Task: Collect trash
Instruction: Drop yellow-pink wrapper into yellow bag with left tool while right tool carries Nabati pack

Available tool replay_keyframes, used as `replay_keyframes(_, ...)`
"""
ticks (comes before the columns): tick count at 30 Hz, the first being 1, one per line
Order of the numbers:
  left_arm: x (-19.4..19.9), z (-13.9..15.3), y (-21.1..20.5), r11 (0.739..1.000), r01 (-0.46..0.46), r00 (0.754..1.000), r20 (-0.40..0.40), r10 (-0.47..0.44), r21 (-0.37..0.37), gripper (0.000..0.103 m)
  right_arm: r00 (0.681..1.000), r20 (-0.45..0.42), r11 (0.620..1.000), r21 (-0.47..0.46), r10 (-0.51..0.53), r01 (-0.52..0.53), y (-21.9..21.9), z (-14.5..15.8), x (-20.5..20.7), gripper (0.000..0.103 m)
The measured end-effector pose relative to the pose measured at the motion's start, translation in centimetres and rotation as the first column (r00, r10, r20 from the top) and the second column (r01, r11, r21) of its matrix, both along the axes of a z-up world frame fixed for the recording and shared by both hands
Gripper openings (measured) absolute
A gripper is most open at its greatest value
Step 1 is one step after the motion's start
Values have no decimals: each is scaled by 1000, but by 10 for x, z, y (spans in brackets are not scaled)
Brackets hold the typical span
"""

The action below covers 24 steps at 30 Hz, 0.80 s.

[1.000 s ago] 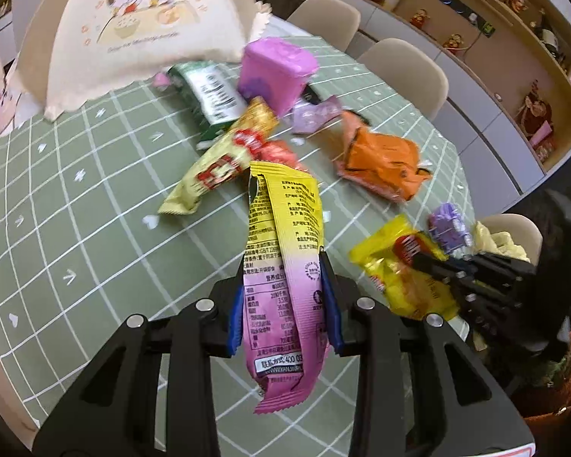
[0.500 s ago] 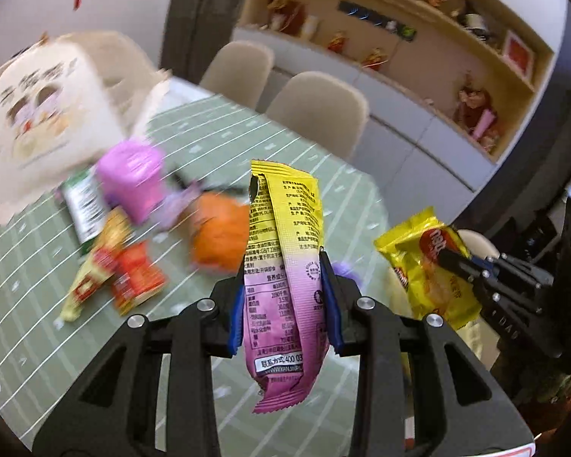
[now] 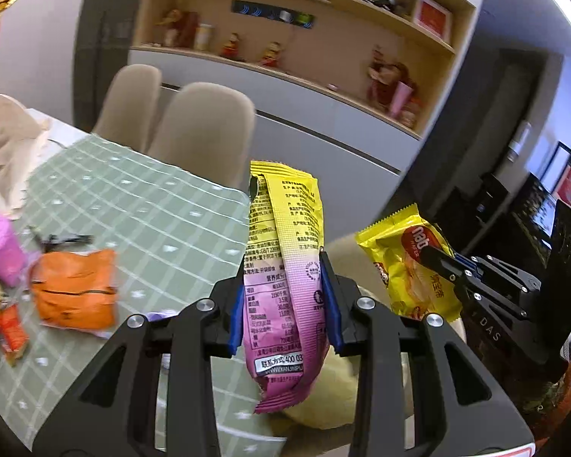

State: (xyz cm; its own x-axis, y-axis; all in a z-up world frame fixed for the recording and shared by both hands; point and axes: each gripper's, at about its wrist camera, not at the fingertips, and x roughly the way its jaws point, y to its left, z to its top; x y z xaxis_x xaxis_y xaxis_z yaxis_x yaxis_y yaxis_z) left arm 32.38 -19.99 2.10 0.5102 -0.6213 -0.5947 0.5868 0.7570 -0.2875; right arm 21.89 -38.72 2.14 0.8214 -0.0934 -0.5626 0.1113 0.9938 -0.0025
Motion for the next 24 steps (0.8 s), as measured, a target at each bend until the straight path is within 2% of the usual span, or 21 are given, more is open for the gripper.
replay_keyframes(5,-11,-17,-50,997,71,997,-34,-70,13,31,997,-5,997,16,-71,71,-41,-7,-23,7)
replay_keyframes(11,-31,-41,-88,989,145,987,-80,-141,37,31,994,-12,993,47,-112,112,-65,-20,-41,7)
replay_keyframes(24,-42,-85,-117,976,189,968,-189,-166,112,31,987,-64,979,134,-145,152,-87,-60,-57,7)
